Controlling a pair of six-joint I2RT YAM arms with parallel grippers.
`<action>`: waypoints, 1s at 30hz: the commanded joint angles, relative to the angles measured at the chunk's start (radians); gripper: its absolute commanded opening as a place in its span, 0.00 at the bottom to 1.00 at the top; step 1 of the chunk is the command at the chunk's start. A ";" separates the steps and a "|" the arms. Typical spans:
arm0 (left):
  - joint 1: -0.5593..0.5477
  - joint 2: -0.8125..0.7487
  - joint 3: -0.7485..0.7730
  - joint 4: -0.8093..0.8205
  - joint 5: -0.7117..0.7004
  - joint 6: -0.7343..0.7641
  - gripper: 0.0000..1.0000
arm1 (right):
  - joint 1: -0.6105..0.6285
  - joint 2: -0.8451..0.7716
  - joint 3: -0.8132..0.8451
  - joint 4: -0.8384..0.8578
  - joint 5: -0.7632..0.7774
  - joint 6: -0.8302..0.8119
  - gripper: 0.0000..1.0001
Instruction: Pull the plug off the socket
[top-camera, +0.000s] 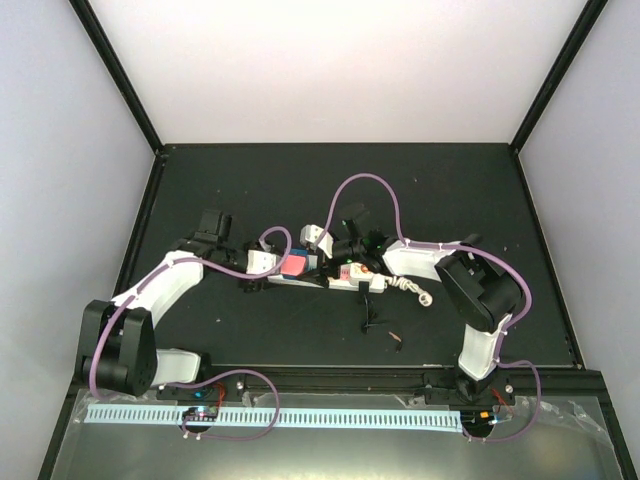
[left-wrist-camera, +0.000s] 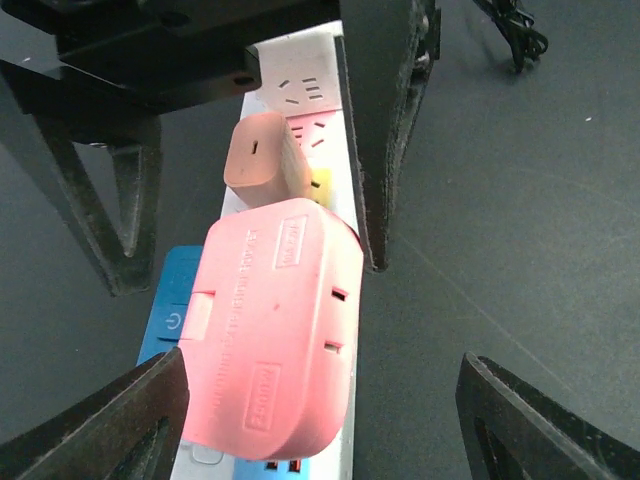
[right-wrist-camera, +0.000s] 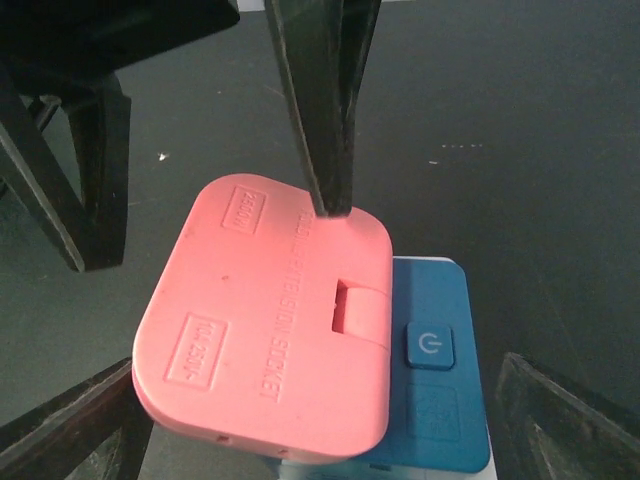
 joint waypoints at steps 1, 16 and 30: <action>-0.026 -0.020 -0.017 0.080 -0.028 0.048 0.74 | 0.003 0.005 0.037 0.001 -0.032 0.005 0.94; -0.054 -0.015 0.005 0.120 -0.060 0.021 0.59 | 0.003 0.000 0.023 -0.027 -0.078 -0.032 0.93; -0.080 -0.020 -0.215 0.608 -0.210 0.010 0.90 | -0.011 0.010 0.024 -0.038 -0.110 -0.044 0.94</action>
